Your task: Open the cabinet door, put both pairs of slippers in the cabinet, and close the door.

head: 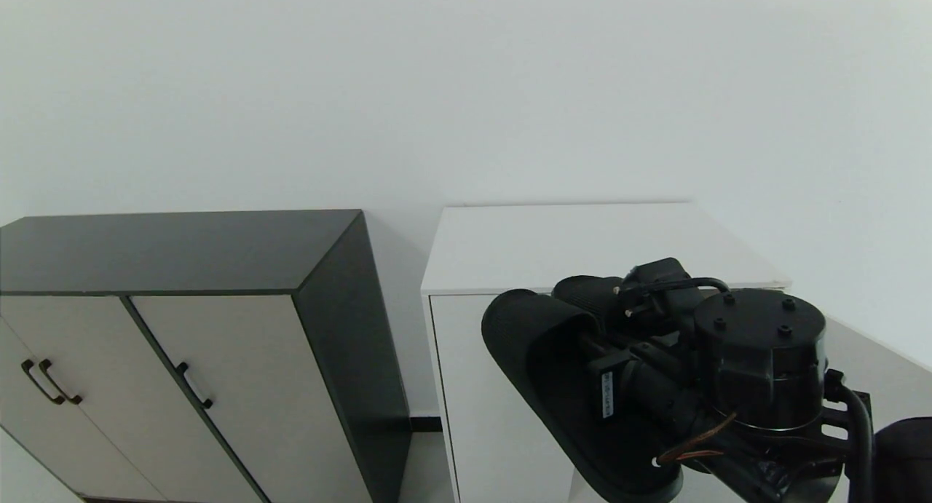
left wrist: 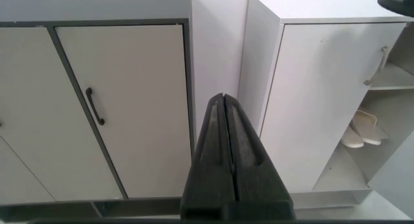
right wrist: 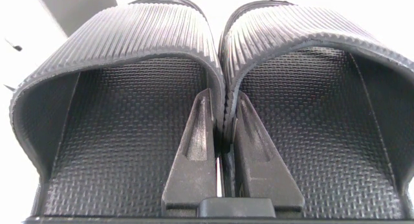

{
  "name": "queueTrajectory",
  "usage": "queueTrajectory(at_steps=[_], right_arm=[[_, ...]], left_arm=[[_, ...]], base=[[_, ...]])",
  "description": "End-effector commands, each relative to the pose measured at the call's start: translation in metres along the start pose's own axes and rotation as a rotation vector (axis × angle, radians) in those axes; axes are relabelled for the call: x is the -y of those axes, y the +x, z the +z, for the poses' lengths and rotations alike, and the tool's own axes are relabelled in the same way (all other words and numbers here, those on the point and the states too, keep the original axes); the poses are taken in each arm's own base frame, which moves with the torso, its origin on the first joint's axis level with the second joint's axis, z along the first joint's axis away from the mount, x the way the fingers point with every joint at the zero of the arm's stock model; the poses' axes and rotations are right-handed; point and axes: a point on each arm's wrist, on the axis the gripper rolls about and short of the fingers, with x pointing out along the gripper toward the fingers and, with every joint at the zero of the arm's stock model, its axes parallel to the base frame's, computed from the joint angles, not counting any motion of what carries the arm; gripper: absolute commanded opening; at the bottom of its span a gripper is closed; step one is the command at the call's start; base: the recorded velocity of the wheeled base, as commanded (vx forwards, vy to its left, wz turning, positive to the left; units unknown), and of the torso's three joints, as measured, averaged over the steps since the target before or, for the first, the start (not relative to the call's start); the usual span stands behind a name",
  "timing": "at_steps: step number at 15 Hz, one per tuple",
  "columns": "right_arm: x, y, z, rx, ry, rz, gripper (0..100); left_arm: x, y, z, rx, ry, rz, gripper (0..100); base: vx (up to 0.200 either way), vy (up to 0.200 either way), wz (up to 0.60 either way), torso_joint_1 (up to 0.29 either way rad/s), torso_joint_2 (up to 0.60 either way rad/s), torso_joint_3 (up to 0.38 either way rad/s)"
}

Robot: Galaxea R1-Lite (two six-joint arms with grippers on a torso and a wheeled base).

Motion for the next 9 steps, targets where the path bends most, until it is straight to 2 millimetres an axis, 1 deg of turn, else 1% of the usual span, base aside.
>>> queueTrajectory(at_steps=[1,2,7,9], right_arm=[[0.000,0.000,0.001,0.003,0.001,0.000,0],[0.000,-0.001,0.002,0.007,0.003,0.001,0],[0.003,-0.003,0.003,0.010,0.007,0.003,0],[0.008,-0.013,0.003,0.011,0.002,0.029,0]], left_arm=[[0.000,0.000,0.000,0.001,0.001,0.001,0],[0.000,0.000,0.000,0.001,0.001,0.001,0],[0.000,0.000,0.000,0.000,0.001,-0.001,0],[0.000,0.000,0.000,0.000,0.001,-0.002,0]], base=[[0.000,0.000,0.00,0.000,0.00,0.000],[0.000,0.000,0.00,0.000,0.00,0.000],[0.000,-0.200,0.00,0.003,0.00,0.004],[0.000,-0.200,0.00,0.007,0.00,0.000]])
